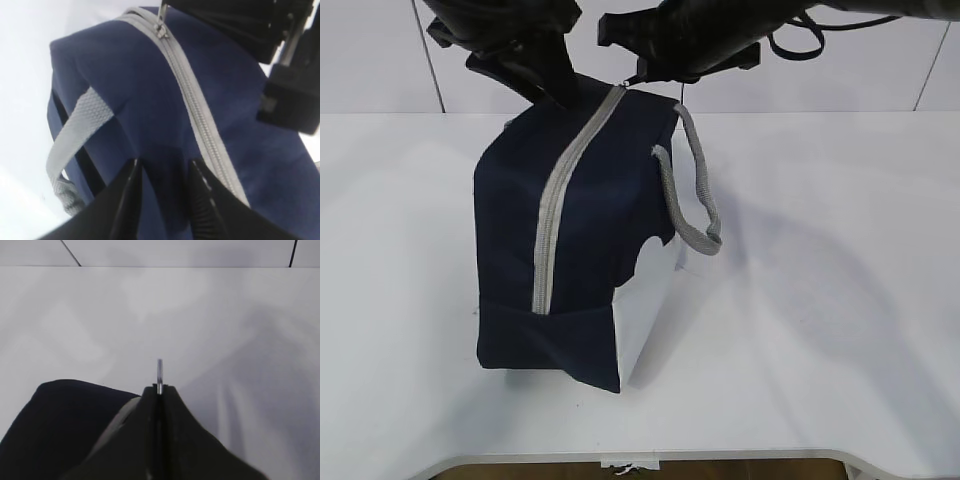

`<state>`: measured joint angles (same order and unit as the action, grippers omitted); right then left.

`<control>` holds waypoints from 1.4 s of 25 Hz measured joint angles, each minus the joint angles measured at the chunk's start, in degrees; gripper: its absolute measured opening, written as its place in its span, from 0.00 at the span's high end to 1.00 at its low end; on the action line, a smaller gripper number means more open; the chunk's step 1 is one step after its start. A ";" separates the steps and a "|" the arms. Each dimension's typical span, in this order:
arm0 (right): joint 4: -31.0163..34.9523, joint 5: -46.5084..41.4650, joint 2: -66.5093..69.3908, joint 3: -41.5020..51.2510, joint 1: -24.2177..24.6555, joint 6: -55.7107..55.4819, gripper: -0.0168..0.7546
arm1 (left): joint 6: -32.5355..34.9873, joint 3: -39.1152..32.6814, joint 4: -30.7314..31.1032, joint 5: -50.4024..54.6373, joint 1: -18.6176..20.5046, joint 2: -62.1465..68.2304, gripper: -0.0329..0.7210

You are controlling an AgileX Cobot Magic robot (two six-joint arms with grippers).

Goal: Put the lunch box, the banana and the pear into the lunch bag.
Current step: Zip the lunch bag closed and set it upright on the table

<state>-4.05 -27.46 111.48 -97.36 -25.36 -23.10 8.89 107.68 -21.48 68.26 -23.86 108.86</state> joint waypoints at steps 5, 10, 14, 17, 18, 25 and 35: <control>0.21 0.22 0.00 0.00 0.00 0.00 0.98 | 1.00 0.00 0.00 1.54 0.00 0.00 0.88; 1.07 0.50 0.00 0.00 0.00 0.00 0.98 | 7.00 0.00 0.00 2.01 0.00 0.00 0.95; 1.54 0.50 0.00 0.00 0.14 0.00 0.98 | 10.93 0.00 0.00 2.01 0.00 -0.15 0.96; 3.11 0.60 0.00 0.00 1.38 0.00 0.98 | 11.58 0.00 0.00 2.01 0.00 -1.96 0.96; 3.42 0.60 0.00 0.00 1.68 0.00 0.98 | 11.58 0.00 0.00 2.26 0.00 -2.54 0.96; 6.23 -1.44 0.00 0.00 4.52 0.00 0.98 | 12.04 0.00 0.22 2.71 -0.19 -4.78 0.96; 5.77 -5.27 4.36 -0.13 4.65 0.00 0.98 | 12.45 -0.18 0.69 3.58 -0.19 -6.66 0.96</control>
<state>1.72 -32.73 115.85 -97.49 -20.71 -23.10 21.34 107.50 -20.79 71.83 -24.05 102.21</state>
